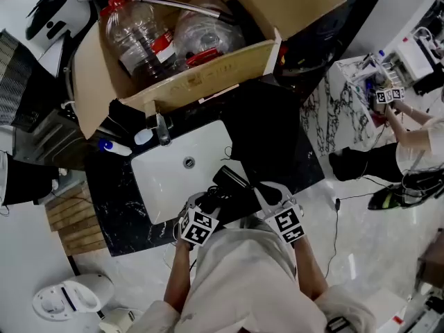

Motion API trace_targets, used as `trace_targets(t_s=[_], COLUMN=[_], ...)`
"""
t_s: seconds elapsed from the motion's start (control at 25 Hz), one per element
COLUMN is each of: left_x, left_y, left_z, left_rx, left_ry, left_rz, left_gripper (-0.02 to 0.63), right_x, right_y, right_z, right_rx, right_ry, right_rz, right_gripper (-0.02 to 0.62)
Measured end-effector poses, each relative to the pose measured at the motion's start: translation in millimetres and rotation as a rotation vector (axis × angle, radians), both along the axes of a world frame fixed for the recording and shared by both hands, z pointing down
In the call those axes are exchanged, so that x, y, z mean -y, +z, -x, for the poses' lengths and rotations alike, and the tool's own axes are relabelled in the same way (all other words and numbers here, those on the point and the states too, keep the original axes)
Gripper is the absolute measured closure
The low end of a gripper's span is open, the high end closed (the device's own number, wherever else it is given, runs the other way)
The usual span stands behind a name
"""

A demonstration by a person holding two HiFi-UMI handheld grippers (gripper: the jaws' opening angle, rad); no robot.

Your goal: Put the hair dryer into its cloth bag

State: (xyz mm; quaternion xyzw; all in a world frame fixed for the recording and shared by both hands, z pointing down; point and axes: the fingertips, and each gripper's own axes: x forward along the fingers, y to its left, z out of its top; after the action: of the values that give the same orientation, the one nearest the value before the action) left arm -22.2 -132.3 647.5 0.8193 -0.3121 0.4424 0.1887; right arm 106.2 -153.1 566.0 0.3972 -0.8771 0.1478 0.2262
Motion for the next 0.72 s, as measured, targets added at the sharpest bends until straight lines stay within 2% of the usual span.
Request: trace_targets(t_s=[0.28,0.72], left_x=[5.2,8.7], left_y=[3.9,7.1], left_z=[-14.2,-28.6], left_rx=[0.017,0.033], left_ry=[-0.069,-0.143], left_rz=[0.001,0.002], left_gripper=[0.397,0.397], right_x=[21.7,45.3], right_y=[11.9,57.0], right_z=[-29.6,-52.4], right_rx=[-0.056,-0.244], right_ry=[-0.043,-0.159], right_rz=[-0.009,-0.018], right_gripper=[0.568,0.568])
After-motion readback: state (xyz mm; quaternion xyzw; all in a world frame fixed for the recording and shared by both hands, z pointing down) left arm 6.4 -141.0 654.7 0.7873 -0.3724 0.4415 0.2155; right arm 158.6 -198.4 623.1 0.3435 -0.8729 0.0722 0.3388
